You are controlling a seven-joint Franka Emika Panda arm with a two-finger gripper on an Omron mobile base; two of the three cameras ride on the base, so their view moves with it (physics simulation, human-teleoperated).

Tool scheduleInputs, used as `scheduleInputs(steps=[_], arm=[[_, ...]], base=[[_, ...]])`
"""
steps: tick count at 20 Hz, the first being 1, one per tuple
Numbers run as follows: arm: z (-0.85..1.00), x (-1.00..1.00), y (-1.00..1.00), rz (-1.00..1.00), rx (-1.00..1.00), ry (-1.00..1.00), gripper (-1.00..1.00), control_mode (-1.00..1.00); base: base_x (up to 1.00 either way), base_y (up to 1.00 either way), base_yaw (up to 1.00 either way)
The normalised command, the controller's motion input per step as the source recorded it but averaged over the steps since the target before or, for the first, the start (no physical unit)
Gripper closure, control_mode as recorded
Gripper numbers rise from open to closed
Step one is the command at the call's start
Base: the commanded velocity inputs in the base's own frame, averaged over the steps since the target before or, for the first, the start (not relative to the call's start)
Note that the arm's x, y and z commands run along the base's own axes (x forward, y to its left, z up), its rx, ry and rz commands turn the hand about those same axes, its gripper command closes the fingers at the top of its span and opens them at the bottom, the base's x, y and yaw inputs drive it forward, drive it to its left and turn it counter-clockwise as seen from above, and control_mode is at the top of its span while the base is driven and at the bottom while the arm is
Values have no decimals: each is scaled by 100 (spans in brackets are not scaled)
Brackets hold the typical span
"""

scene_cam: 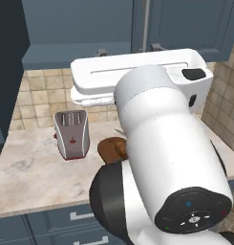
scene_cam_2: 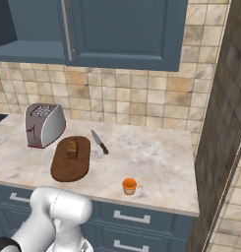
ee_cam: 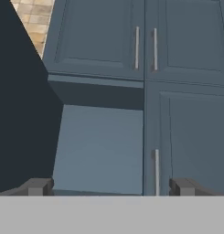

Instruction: Pick the bread, place it on the cutting board, pick the jam, place it on the counter, and close the cabinet.

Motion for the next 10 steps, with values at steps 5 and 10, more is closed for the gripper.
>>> scheduleInputs(steps=[5,10], arm=[[-5,-8,33,0,-2,4,-100,-100],[0,-5,33,0,-1,3,-100,-100]], base=[[0,0,0],[0,0,0]])
